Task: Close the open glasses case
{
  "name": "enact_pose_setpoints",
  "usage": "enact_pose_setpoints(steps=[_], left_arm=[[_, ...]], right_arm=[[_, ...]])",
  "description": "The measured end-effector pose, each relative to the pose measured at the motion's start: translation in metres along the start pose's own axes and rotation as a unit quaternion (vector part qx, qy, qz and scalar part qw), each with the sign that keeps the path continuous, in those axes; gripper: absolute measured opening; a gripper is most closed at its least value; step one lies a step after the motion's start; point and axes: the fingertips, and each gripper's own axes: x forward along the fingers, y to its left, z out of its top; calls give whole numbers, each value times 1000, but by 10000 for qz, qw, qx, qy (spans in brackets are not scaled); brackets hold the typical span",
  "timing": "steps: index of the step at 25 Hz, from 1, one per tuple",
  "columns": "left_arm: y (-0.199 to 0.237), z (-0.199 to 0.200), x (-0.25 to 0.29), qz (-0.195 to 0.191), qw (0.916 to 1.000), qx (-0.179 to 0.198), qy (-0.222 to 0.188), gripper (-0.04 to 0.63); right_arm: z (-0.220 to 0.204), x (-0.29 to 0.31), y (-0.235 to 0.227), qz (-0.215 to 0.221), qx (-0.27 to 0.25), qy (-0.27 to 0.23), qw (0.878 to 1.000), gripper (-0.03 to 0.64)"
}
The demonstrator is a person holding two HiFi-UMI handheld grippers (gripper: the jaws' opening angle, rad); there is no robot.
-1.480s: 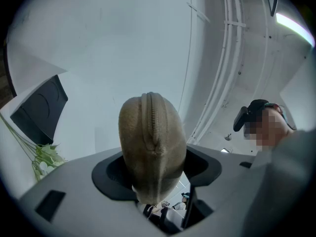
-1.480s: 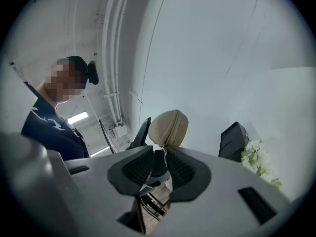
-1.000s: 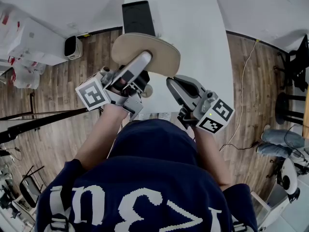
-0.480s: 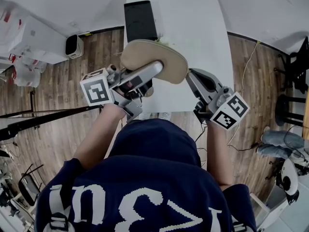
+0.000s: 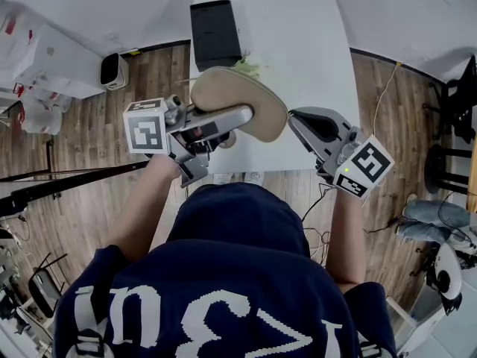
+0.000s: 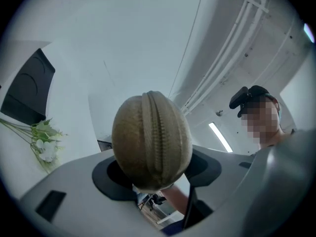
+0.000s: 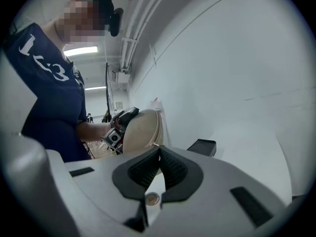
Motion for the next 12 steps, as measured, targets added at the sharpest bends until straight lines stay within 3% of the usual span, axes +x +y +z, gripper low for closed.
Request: enact_pose_setpoints(steps=[8,12], left_arm=[[6,-33,-1,14,9928,-183,1182,276],[10,-48,3,153,9872,-204,1574,278]], right_arm=[[-10,3,7,300,-1040,1097,9880,23],[-19,5,12,428,-1157,1484,9812,23]])
